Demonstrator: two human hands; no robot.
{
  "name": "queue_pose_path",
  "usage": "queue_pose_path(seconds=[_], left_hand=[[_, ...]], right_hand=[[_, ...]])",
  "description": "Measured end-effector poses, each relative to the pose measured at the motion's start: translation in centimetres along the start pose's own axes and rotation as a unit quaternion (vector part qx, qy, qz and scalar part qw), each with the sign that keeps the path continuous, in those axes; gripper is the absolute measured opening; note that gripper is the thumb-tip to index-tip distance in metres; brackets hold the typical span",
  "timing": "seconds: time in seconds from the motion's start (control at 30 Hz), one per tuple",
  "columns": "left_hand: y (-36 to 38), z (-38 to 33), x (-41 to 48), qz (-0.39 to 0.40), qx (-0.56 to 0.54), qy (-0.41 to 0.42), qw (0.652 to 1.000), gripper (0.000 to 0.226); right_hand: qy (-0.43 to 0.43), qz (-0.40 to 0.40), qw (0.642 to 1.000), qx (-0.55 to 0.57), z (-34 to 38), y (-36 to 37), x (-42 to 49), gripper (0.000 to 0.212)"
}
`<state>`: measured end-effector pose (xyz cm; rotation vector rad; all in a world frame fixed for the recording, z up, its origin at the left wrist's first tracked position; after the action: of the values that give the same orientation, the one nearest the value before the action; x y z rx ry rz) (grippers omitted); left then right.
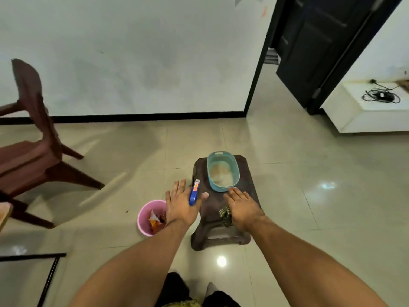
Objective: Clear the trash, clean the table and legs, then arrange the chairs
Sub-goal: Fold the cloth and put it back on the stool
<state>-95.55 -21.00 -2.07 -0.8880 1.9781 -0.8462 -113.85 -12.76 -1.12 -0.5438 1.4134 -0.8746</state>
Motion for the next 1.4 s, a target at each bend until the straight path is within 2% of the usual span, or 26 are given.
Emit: queue_pose_path(seconds=[0.2,0.33,0.4,0.6,0.73,1.2,1.4], left_hand=[[-1.2,-3.9,7.7,-0.028,0.022,0.017,0.999,0.060],[-2.4,-5.9,13.1,0.001,-0.074,0.019,0.997,0.060],[-2.8,-6.9,15.7,0.007,-0.072,0.016,0.997,0.064],[-2.8,-8.7,22.4,0.033,-0.083,-0.033,0.995,0.056],[-1.4,-9.3,25.8,0.027,-0.084,-0.060,0.994,0.043],[7.0,-9.3,32.7,0.123,-0.140,-0.104,0.977,0.036],[8.6,-8.4,32.4,0.130,-0.140,-0.120,0.974,0.045]], right_hand=[[0.019,-0.008,0.999,0.035,-3.0,-2.5,4.1,0.075],[0.028,0.021,0.997,0.064,-3.7,-3.7,6.7,0.077],[0.036,0.027,0.996,0.082,-4.1,-4.2,8.3,0.078],[0.018,0.046,0.993,0.109,-6.2,-5.2,13.4,0.073],[0.000,0.071,0.990,0.118,-8.0,-5.2,16.3,0.071],[-0.079,0.127,0.980,0.131,-12.9,-4.0,21.2,0.082],[-0.074,0.144,0.976,0.144,-14.2,-3.1,21.1,0.083]])
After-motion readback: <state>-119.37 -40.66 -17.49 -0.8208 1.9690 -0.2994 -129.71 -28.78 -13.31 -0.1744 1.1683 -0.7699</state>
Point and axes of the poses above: each hand's wrist, its own x-axis towards the middle knuckle, its own y-axis out of the palm, z = x × y, the point moved 1 cm from there along x, towards the middle knuckle, and after that the axes turned 10 degrees about z, right-handed, at the moved point
